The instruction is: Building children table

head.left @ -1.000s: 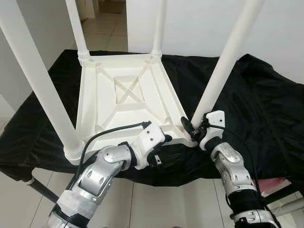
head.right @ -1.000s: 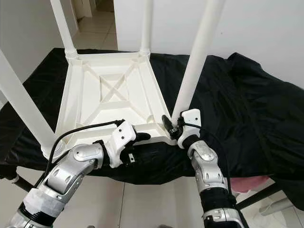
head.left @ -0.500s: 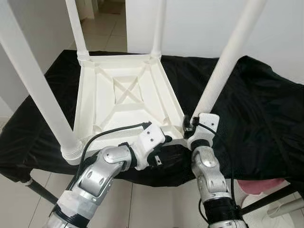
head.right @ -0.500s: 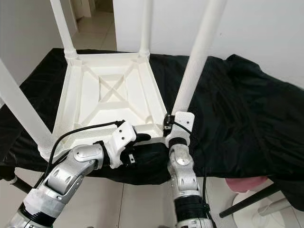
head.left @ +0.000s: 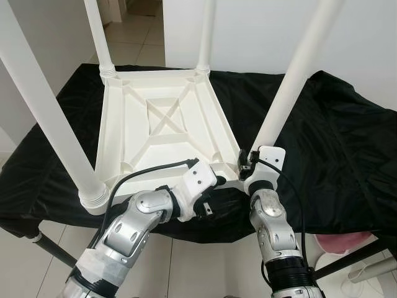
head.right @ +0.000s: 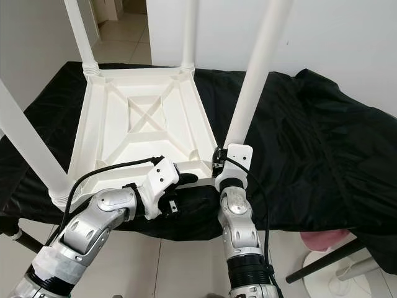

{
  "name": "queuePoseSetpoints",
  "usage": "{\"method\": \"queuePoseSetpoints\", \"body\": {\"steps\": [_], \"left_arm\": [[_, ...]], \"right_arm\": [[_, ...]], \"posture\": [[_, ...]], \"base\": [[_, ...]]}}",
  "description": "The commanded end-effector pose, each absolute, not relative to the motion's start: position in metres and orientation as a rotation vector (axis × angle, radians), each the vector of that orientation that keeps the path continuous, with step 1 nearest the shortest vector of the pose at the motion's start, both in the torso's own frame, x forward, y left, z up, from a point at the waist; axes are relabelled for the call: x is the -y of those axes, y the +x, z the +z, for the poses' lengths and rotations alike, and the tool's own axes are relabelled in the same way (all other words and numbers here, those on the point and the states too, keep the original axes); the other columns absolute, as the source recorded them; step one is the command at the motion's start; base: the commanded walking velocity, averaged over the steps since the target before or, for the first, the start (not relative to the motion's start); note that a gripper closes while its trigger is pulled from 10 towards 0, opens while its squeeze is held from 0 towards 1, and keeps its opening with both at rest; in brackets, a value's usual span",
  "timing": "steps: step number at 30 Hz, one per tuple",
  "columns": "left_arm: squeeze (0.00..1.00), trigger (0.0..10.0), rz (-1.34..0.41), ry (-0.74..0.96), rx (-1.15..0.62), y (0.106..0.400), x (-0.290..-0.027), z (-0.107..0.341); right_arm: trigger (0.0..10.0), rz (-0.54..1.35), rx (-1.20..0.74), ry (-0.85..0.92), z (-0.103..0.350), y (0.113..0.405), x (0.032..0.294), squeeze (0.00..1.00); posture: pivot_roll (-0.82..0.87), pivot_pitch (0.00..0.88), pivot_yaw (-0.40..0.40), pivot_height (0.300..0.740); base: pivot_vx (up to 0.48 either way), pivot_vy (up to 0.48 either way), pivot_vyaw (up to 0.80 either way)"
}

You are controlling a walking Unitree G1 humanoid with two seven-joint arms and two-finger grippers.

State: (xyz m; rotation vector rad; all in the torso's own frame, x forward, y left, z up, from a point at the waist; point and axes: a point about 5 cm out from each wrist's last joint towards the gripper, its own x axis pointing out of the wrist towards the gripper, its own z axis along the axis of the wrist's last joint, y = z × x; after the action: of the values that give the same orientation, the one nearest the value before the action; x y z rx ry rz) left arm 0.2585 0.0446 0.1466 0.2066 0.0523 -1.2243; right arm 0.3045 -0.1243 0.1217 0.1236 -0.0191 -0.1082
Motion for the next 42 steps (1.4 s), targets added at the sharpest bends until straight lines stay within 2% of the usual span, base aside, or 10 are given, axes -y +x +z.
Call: {"method": "queuePoseSetpoints", "body": {"steps": [1,8,9,13,27,28,31,34,42], "left_arm": [[0.00,10.0,-1.200,0.214,-0.043,0.259,-0.045,0.146],[0.00,10.0,-1.156,0.205,-0.027,0.263,-0.046,0.147],[0.00,10.0,-1.134,0.196,-0.018,0.265,-0.046,0.148],[0.00,10.0,-1.055,0.181,0.021,0.270,-0.047,0.151],[0.00,10.0,-1.002,0.091,0.072,0.279,-0.052,0.161],[0.00,10.0,-0.962,0.028,0.070,0.282,-0.055,0.163],[0.00,10.0,-0.942,-0.002,0.071,0.284,-0.056,0.164],[0.00,10.0,-0.896,-0.094,0.061,0.287,-0.059,0.164],[0.00,10.0,-0.776,-0.209,0.034,0.293,-0.064,0.161]], "right_arm": [[10.0,-0.117,0.007,0.167,0.118,0.300,0.125,1.00],[10.0,-0.074,0.029,0.143,0.119,0.298,0.132,1.00],[10.0,-0.045,0.042,0.145,0.119,0.296,0.135,0.00],[10.0,0.015,0.063,0.131,0.116,0.290,0.139,0.00],[10.0,0.038,0.110,0.113,0.119,0.286,0.140,0.00],[10.0,0.077,0.099,0.137,0.119,0.285,0.138,0.00],[10.0,0.100,0.097,0.152,0.119,0.284,0.136,0.00],[10.0,0.096,0.085,0.145,0.117,0.282,0.135,0.00],[10.0,0.071,0.104,0.152,0.119,0.279,0.131,0.00]], "posture": [[-0.05,0.000,-0.037,0.740],[-0.05,0.000,-0.035,0.740],[-0.05,0.000,-0.034,0.740],[-0.06,0.000,-0.034,0.740],[-0.07,0.000,-0.029,0.740],[-0.08,0.000,-0.023,0.740],[-0.08,0.000,-0.023,0.740],[-0.08,0.000,-0.017,0.740],[-0.06,0.001,-0.019,0.740]], "base": [[0.000,0.000,0.00],[0.000,0.000,0.00],[0.000,0.000,0.00],[0.000,0.000,0.00],[0.000,0.000,0.00],[0.000,0.000,0.00],[0.000,0.000,0.00],[0.000,0.000,0.00],[0.000,0.000,0.00]]}}
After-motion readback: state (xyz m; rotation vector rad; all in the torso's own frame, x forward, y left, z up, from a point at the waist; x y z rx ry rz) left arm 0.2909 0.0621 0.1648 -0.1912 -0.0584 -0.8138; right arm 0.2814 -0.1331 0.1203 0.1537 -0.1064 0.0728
